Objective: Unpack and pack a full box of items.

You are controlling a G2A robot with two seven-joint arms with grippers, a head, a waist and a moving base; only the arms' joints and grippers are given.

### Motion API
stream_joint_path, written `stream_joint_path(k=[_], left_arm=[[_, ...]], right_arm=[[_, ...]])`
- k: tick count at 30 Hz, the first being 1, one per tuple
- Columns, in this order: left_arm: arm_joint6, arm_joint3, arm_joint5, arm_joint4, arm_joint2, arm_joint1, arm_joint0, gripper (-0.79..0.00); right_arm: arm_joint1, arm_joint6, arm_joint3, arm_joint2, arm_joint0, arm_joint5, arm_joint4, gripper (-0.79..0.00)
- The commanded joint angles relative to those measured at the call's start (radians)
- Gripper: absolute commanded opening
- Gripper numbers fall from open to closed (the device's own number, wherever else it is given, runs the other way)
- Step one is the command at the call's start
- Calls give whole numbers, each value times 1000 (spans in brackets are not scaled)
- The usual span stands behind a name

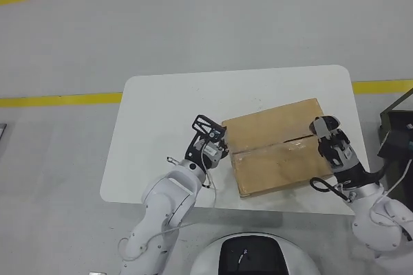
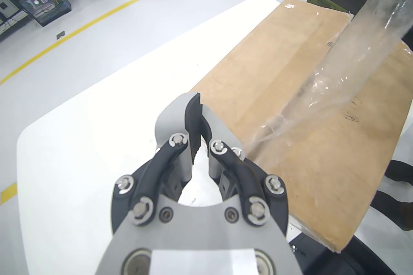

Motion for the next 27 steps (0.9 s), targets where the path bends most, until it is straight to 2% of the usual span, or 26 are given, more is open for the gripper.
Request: stream_joint_path(k=[1,12,18,27], left_arm=[[0,-2,1,1,-1,0,2,-785],[-25,-20,-52,-22,14,2,-5,-785],[-42,-24,-81,-46,25,2,-15,-785],[-78,25,-127,-80,78,-3,-55,-785]], right_arm=[[-4,11,17,-6,-1,11,-2,-785],[-25,-8,66,2,0,58,2,-785],[-34,-23,57,19,-8,36,5,-785],[-49,22,95,20,0,55,21,-785]])
